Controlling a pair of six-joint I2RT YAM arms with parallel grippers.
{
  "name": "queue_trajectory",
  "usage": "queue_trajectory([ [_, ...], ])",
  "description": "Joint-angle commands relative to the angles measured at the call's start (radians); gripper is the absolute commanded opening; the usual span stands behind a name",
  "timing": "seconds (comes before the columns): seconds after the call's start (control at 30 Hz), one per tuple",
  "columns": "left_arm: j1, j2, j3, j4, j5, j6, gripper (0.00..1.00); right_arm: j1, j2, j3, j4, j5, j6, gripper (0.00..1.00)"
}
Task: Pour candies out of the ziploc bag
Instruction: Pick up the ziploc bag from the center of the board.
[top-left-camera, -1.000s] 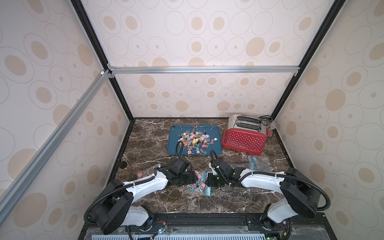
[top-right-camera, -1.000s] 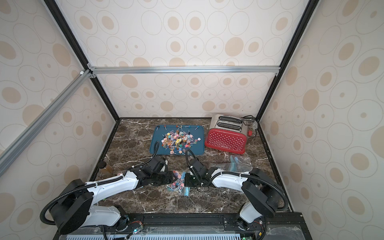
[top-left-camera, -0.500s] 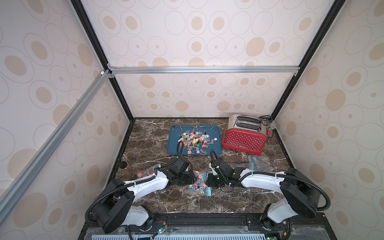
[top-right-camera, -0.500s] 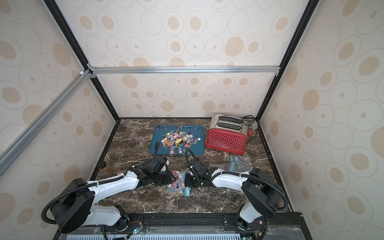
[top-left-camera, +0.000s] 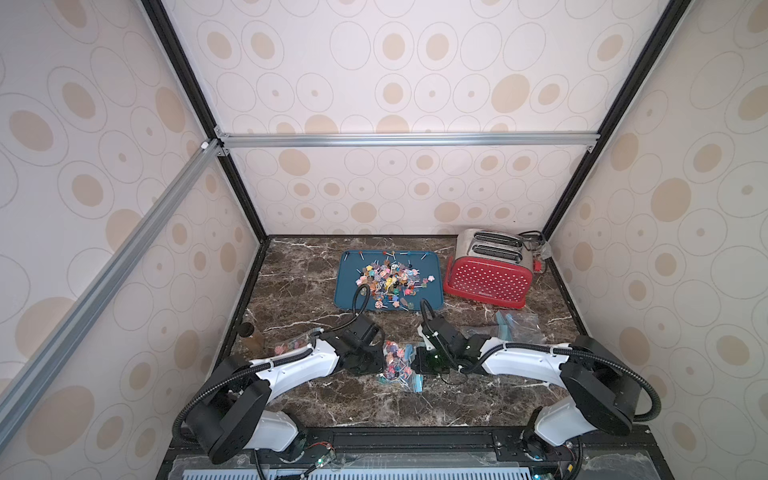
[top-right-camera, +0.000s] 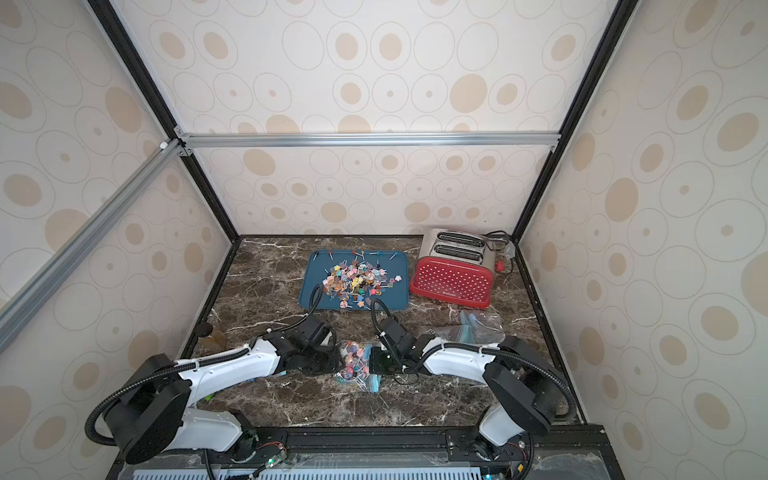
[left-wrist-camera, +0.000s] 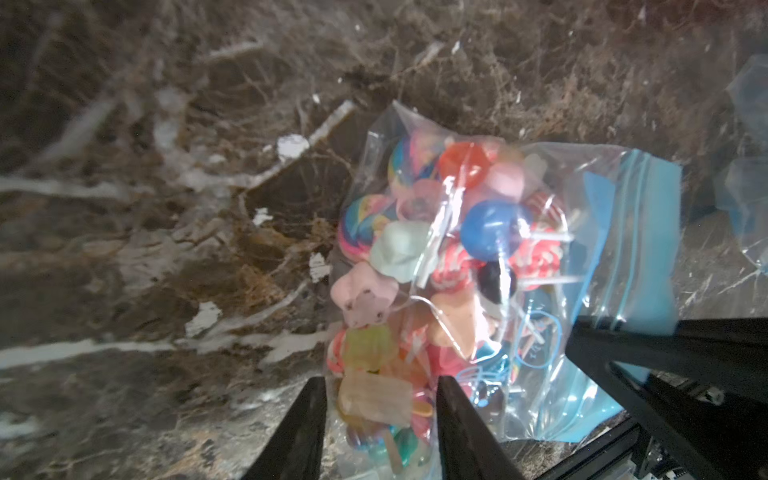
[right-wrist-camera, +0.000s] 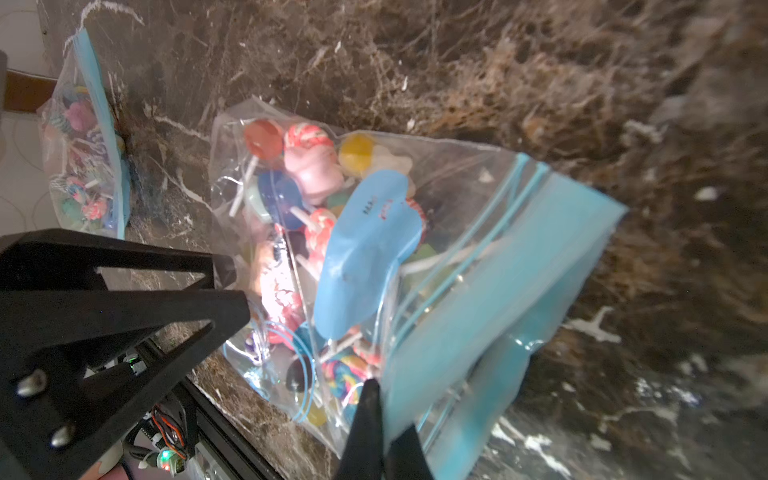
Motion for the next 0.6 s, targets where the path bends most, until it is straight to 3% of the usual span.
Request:
queue_trajectory([
  [0.0, 0.006, 0.01, 0.027, 0.015, 0.003, 0.01, 0.42, -0.002, -0.015, 0.019, -0.014, 0.005, -0.003, 0.0],
  [0.1, 0.005, 0.032, 0.026, 0.043, 0.016, 0.007, 0.39, -0.001, -0.015, 0.018, -0.014, 0.004, -0.002, 0.0],
  [0.5, 0.006, 0.029, 0.047, 0.057, 0.011, -0.001, 0.09, -0.002, -0.02, 0.012, -0.01, 0.005, -0.003, 0.0],
  [0.57, 0.006, 0.019, 0.05, 0.047, 0.005, 0.0, 0.08, -0.002, -0.019, 0.012, -0.008, 0.005, -0.003, 0.0],
])
